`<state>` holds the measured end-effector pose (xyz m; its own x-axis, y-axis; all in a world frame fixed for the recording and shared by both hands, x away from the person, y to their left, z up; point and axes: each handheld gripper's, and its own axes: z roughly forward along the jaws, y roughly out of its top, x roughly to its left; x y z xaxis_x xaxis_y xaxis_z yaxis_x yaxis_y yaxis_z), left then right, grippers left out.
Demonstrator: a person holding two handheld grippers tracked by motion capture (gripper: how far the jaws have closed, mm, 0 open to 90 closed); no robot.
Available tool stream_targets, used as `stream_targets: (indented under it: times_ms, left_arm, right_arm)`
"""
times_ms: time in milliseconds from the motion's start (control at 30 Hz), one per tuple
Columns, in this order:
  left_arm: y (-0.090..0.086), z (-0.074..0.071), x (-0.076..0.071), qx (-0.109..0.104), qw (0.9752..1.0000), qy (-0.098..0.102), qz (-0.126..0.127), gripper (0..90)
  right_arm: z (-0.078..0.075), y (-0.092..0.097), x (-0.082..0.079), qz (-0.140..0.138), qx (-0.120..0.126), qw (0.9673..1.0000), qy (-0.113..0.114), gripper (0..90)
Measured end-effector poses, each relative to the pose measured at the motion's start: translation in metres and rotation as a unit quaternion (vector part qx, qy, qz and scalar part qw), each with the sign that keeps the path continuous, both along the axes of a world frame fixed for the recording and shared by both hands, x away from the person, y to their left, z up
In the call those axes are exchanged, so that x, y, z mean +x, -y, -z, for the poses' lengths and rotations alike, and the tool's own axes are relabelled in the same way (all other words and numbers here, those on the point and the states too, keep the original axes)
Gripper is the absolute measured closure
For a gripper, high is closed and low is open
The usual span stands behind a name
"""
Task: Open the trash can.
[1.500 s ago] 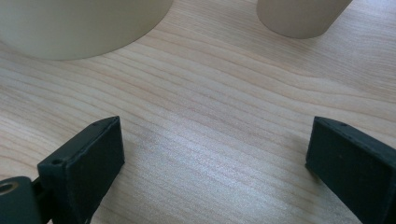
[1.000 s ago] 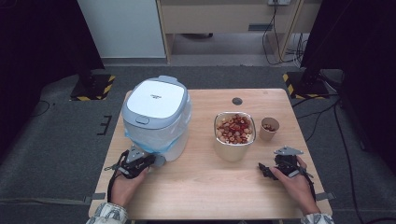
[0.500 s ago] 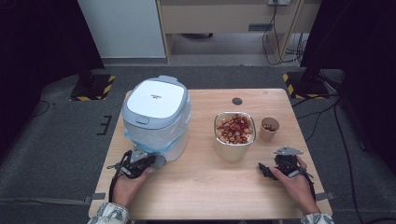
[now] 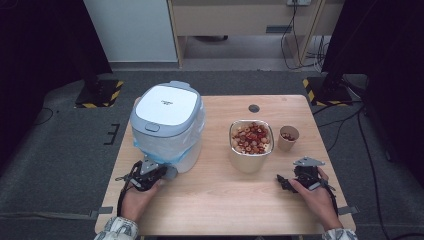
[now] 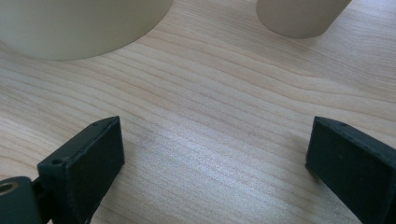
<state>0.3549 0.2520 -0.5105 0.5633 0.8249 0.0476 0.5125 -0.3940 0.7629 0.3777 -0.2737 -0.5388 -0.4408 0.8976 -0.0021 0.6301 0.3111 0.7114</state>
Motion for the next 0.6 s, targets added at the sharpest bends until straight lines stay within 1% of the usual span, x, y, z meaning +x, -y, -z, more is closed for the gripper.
stream_targets:
  times_ms: [100,200,300,333,500,600]
  left_arm:
    - [-0.0003,0.0000,0.0002,-0.001,1.0000,-0.002,-0.001,89.2]
    - [0.0004,0.0004,0.0003,0.004,1.0000,-0.002,0.000,89.2]
    - [0.0012,0.0013,0.0008,0.004,1.0000,-0.002,-0.001,89.2]
    - [0.0017,0.0014,0.0010,0.009,1.0000,-0.002,-0.001,89.2]
    - [0.0023,0.0041,0.0028,0.014,0.9998,-0.010,0.002,89.1]
    - [0.0037,0.0062,0.0044,0.024,0.9996,-0.018,0.004,89.1]
  right_arm:
    - [0.0000,0.0000,0.0000,0.000,0.000,1.0000,0.000,4.4]
    - [0.0000,0.0000,0.0000,0.000,0.000,1.0000,0.000,4.4]
    - [0.0000,0.0000,0.0000,0.000,0.000,1.0000,0.000,4.4]
    - [0.0000,0.0000,0.0000,0.000,0.000,1.0000,0.000,4.4]
    - [0.0000,0.0000,-0.0001,0.000,0.000,1.0000,0.000,4.4]
    - [-0.0001,-0.0001,-0.0001,0.001,0.001,1.0000,-0.001,4.4]
